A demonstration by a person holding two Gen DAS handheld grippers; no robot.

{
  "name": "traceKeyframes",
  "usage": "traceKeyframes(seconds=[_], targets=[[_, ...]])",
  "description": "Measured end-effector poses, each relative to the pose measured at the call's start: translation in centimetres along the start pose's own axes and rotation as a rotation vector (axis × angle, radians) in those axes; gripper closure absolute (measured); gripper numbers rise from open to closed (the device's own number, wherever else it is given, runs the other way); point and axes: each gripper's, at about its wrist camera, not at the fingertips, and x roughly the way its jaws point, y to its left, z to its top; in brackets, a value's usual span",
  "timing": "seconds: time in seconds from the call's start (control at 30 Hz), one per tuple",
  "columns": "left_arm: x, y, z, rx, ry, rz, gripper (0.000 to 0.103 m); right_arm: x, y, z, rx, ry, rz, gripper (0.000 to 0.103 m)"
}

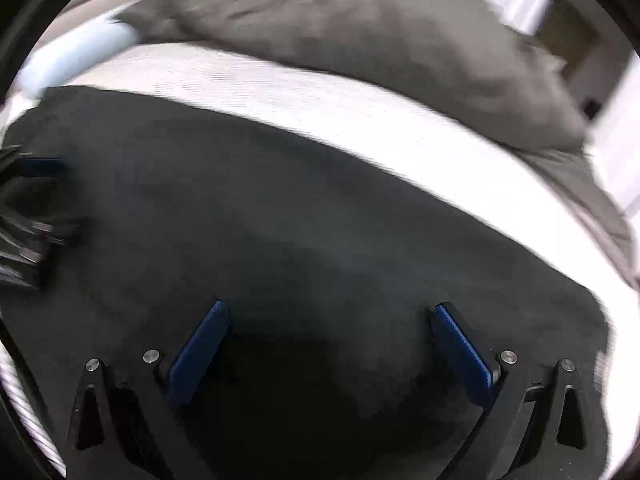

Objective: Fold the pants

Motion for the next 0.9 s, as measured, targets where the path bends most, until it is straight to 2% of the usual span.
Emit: traceKeyframes(seconds=[0.1,0.13,0.23,0.33,0.4,0.5,0.53,0.6,0.67,0.73,0.8,0.87,0.9], targets=[[0.4,0.3,0.4,0.0,-0.005,-0.007,0.0,-0.2,-6.9,-3.4,0.168,0.034,-0.086,0.001],[0.3,0.3,0.5,0.0,-0.005,-0.01,0.0,-0.5,-8.6,-4.4,0.2,0.033,-0.157,0.001],[0.3,0.3,0.5,0.0,-0.006,-0.004,0.0,-1.2,-11.7,-6.6,0.229,0.038,-0.275,0.001],[0.3,0.1,0.4,-0.003,-0.01,0.007,0.0,-2.5,-12.1,-6.6,0.241,0.019,-0.243,0.001],[0.2,0.1,0.4,-0.007,-0.012,0.009,0.0,-3.7,-11.3,-6.7,0.185,-0.014,-0.23,0.001],[0.1,0.3,0.3,-0.015,-0.012,0.006,0.0,-2.9,-11.2,-7.3,0.128,0.015,-0.231,0.001],[0.1,0.3,0.3,-0.016,-0.013,0.005,0.0,-2.5,-11.7,-8.1,0.153,0.016,-0.224,0.001],[0.1,0.3,0.3,-0.014,-0.015,0.005,0.0,-2.3,-13.3,-9.7,0.243,0.005,-0.158,0.001],[0.1,0.3,0.2,-0.015,-0.018,0.002,0.0,-2.5,-15.3,-10.5,0.332,0.008,-0.142,0.001],[0.1,0.4,0.2,-0.017,-0.021,0.0,0.0,-2.5,-17.3,-11.2,0.432,0.012,-0.17,0.001],[0.1,0.4,0.1,-0.018,-0.021,0.004,0.0,-2.9,-17.8,-11.1,0.479,-0.001,-0.2,0.001],[0.0,0.3,0.2,-0.021,-0.019,0.012,0.0,-4.3,-16.8,-9.9,0.469,-0.061,-0.253,0.001],[-0.1,0.3,0.2,-0.031,-0.014,0.02,0.0,-5.2,-15.8,-9.0,0.438,-0.118,-0.231,0.001]])
